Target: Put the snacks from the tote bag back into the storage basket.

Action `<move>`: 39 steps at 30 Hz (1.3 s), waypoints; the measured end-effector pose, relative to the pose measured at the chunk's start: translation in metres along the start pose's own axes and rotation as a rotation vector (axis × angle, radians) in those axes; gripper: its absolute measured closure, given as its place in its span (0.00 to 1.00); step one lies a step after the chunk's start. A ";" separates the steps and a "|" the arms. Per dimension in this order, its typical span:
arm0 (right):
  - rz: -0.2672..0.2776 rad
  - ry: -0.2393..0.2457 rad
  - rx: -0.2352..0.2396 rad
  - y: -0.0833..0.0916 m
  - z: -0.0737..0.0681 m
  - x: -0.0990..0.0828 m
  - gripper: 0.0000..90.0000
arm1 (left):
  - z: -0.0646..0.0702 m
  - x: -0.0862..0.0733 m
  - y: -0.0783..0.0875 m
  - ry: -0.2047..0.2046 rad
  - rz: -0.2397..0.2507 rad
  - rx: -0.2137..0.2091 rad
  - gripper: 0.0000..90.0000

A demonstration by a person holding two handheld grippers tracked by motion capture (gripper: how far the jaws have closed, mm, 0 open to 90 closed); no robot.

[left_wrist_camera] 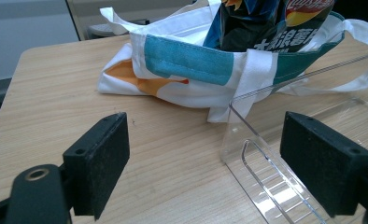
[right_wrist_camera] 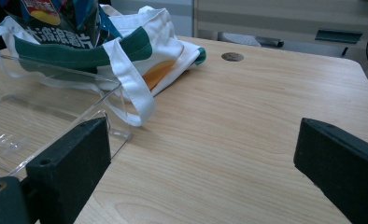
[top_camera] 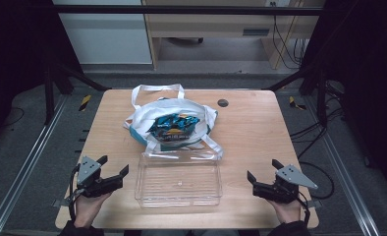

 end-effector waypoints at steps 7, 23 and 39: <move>-0.001 0.008 -0.002 0.000 0.000 0.000 0.05 | 0.002 0.002 0.002 -0.003 0.004 -0.012 0.17; -0.010 0.009 0.010 -0.001 -0.003 0.000 0.05 | 0.014 0.018 0.000 -0.005 0.025 -0.048 0.17; -0.010 0.024 0.008 -0.001 -0.004 0.000 0.05 | 0.026 0.037 0.005 -0.045 0.040 -0.067 0.21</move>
Point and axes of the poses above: each handheld gripper's, and its own axes: y roughly backward along the jaws, x roughly out of its top, z roughly to its right, the point moved 4 cm from there along -y, roughly forward along the jaws, and after that the axes turned 10 degrees about -z, right-handed, at the moved point
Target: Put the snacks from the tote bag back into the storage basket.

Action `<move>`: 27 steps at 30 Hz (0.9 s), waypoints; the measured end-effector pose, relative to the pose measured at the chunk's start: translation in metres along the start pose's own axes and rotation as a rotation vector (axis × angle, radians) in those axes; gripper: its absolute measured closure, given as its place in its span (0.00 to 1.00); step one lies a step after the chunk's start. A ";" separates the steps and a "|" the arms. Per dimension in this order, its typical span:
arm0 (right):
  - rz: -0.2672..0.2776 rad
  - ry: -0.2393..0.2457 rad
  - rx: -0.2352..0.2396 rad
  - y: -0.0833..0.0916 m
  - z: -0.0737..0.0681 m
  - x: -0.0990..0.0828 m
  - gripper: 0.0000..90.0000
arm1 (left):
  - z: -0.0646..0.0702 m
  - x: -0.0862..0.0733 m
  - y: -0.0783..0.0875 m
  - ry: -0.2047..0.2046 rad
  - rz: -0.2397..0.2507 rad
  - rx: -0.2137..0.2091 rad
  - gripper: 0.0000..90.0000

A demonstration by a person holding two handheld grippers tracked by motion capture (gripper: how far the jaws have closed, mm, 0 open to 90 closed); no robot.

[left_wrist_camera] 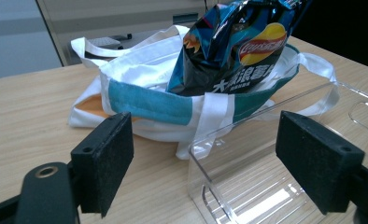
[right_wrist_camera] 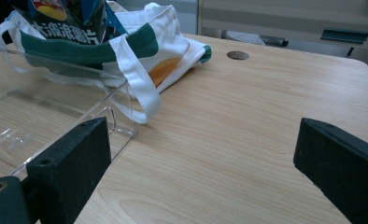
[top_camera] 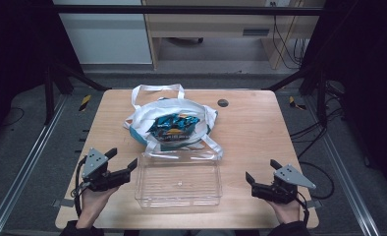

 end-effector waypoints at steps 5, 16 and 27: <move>0.001 0.002 0.006 0.000 -0.001 0.000 0.05 | 0.006 0.006 -0.003 -0.025 -0.008 0.000 0.22; -0.001 -0.003 0.003 0.000 -0.001 0.000 0.05 | 0.010 0.021 -0.013 -0.040 -0.013 0.005 0.23; 0.001 -0.005 0.000 0.000 0.000 0.000 0.05 | 0.012 0.040 -0.021 -0.032 0.014 0.010 0.23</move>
Point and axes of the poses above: each handheld gripper's, and its own axes: y roughly backward along the jaws, x roughly out of its top, z roughly to its right, the point moved 4 cm from there along -y, roughly forward along the jaws, and after that the axes turned 10 degrees about -z, right-handed, at the moved point
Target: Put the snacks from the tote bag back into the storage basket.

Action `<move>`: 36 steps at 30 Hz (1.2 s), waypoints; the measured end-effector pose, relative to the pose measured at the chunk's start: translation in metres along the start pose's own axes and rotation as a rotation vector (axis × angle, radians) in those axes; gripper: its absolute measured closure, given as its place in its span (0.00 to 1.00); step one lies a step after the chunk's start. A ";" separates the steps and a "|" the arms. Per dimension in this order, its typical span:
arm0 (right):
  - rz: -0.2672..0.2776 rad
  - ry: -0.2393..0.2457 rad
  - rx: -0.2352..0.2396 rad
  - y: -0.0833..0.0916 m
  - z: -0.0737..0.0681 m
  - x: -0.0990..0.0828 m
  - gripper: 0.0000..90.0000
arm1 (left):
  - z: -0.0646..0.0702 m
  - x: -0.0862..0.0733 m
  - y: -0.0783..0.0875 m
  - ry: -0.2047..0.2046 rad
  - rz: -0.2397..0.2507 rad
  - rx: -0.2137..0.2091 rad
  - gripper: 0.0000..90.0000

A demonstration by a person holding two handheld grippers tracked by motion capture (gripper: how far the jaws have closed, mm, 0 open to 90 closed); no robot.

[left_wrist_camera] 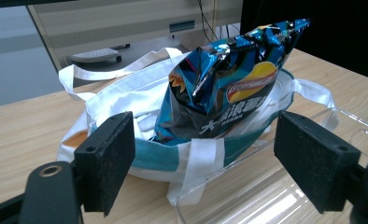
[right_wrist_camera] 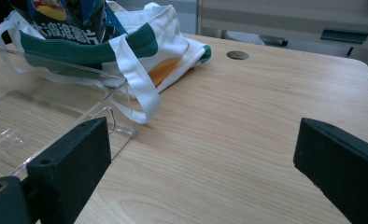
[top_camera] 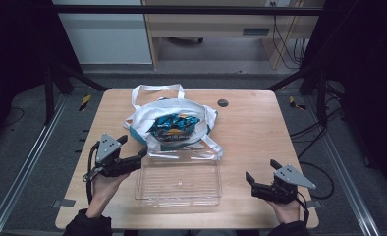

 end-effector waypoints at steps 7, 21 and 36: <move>-0.003 0.002 0.002 -0.001 0.000 0.000 0.05 | 0.000 0.009 -0.009 -0.006 0.003 -0.003 0.23; -0.004 0.002 0.004 -0.001 0.000 0.000 0.05 | 0.001 0.022 -0.023 -0.011 0.010 -0.017 0.25; -0.009 0.001 0.007 -0.003 0.000 0.000 0.05 | 0.000 0.030 -0.039 -0.009 0.009 -0.036 0.29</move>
Point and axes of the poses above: each handheld gripper's, and its own axes: y roughly backward along the jaws, x roughly out of its top, z roughly to its right, the point moved 4 cm from there along -y, roughly forward along the jaws, and after that the axes turned 10 degrees about -z, right-handed, at the moved point
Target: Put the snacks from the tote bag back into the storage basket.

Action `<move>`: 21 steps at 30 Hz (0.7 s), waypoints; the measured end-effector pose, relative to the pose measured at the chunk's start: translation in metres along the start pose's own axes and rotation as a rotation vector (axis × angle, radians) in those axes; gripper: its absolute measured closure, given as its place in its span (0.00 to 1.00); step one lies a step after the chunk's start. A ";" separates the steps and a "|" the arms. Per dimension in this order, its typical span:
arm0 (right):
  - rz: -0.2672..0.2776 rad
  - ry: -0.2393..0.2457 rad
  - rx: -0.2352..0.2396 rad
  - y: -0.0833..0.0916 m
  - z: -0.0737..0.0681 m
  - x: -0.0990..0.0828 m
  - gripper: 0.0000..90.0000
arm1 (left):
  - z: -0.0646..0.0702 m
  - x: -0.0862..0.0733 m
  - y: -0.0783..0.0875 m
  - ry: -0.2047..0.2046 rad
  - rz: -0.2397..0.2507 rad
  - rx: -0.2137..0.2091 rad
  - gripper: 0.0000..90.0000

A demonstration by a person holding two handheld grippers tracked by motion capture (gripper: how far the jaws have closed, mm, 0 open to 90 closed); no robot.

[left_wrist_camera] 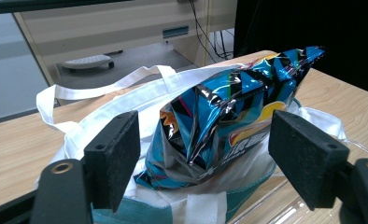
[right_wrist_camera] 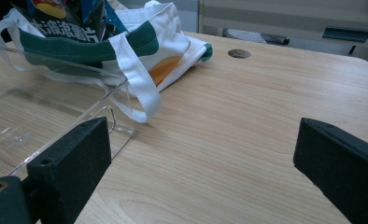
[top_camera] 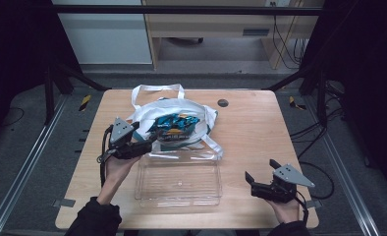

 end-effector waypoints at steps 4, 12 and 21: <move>-0.001 0.001 0.000 -0.001 0.000 0.000 0.05 | 0.001 0.000 -0.005 -0.011 -0.009 0.001 0.32; -0.002 0.005 -0.003 -0.001 0.001 0.000 0.05 | 0.005 0.001 -0.015 -0.037 -0.032 0.001 0.36; -0.002 0.005 -0.002 -0.001 0.001 0.000 0.05 | 0.003 -0.001 -0.022 -0.042 -0.055 0.006 0.41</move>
Point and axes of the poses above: each handheld gripper's, and its own axes: y roughly backward along the jaws, x roughly out of its top, z roughly to its right, the point moved 4 cm from there along -y, roughly forward along the jaws, and after that the axes turned 10 degrees about -z, right-handed, at the moved point
